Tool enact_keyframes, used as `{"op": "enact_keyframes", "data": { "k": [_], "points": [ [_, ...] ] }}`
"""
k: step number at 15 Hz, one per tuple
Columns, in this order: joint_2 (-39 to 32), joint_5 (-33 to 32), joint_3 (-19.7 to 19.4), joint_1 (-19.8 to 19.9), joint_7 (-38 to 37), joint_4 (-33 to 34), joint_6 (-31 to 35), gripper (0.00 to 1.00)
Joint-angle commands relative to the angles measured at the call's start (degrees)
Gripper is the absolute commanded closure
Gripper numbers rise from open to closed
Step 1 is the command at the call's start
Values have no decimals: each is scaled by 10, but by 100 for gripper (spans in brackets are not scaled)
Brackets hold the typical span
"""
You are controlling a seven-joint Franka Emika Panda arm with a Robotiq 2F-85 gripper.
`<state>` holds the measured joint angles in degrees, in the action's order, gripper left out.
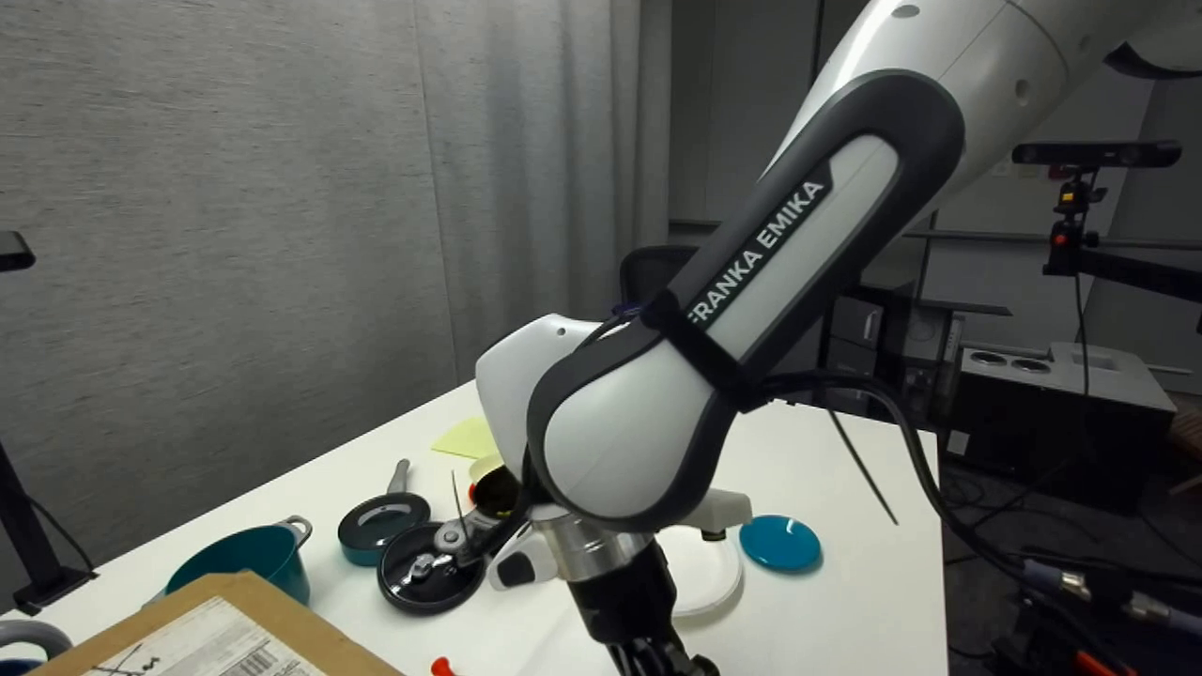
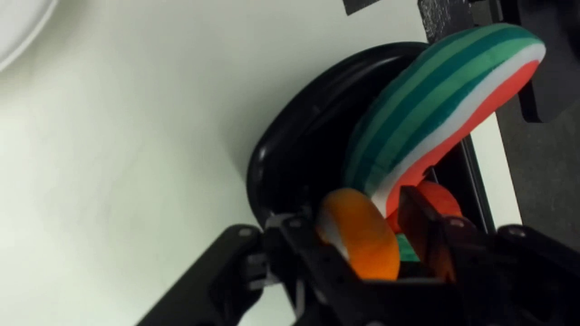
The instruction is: Move the plushies from the white plate to the black plate one at a time
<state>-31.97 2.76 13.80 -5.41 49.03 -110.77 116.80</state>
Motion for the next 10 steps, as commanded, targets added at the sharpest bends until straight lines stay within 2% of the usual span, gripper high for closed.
{"op": "enact_keyframes", "data": {
  "k": [1, 3, 6, 10],
  "points": [
    [84, -9, -4, 25, 32, -50, -24, 15],
    [121, 1, -11, 41, 51, -60, -39, 1],
    [160, 18, -39, 54, 15, -60, -22, 0],
    [144, 6, -75, 49, -93, -29, 17, 0]
  ]
}}
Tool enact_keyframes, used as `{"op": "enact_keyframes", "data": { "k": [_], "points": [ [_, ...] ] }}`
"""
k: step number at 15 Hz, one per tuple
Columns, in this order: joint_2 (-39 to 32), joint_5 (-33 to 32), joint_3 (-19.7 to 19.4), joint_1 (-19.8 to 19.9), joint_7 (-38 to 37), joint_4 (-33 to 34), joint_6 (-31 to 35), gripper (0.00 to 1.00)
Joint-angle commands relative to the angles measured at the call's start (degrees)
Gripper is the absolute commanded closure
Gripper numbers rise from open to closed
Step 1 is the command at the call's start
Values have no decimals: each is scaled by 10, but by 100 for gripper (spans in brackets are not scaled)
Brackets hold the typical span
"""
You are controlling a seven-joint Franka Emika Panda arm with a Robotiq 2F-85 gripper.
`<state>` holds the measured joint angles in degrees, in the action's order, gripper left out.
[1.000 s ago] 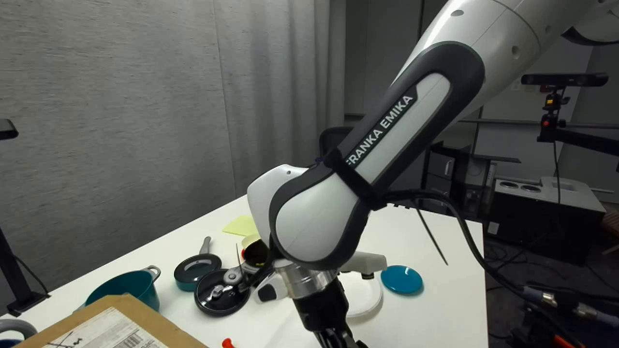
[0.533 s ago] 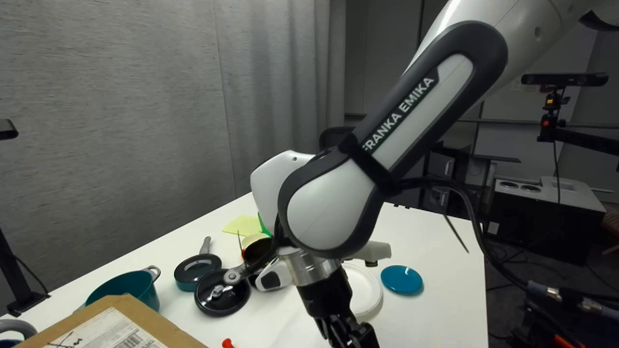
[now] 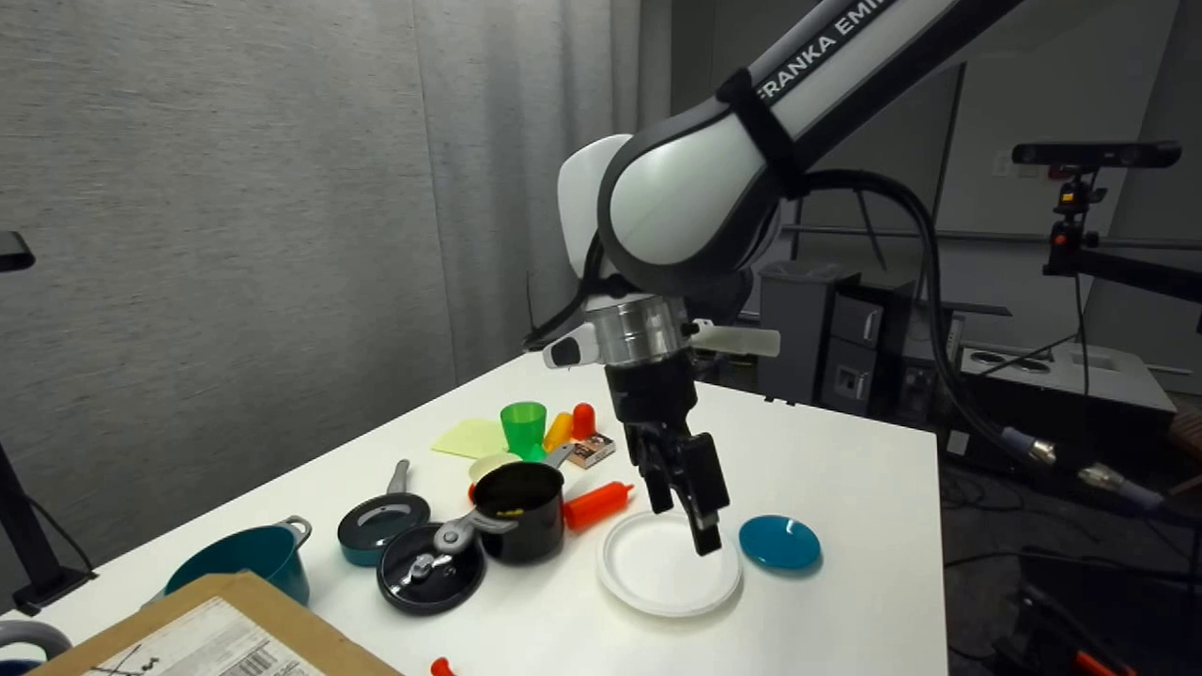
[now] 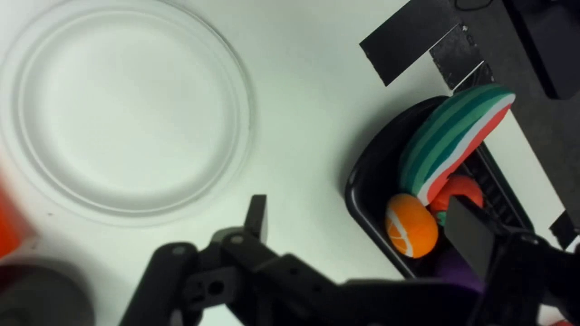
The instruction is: Move the plushies from the white plate to the black plate one at a time
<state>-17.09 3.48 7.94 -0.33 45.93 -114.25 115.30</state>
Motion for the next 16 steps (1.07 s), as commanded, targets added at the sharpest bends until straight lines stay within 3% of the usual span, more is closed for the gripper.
{"op": "enact_keyframes", "data": {
  "k": [1, 7, 11, 12, 16],
  "points": [
    [-7, -5, -23, -1, -86, 5, 49, 0],
    [-20, -39, -57, -3, -252, 22, 134, 0],
    [-4, -126, -81, -27, -400, 34, 57, 0],
    [-13, -96, -65, -6, -343, 24, 95, 0],
    [-15, -100, -64, -7, -352, 25, 91, 0]
  ]
}}
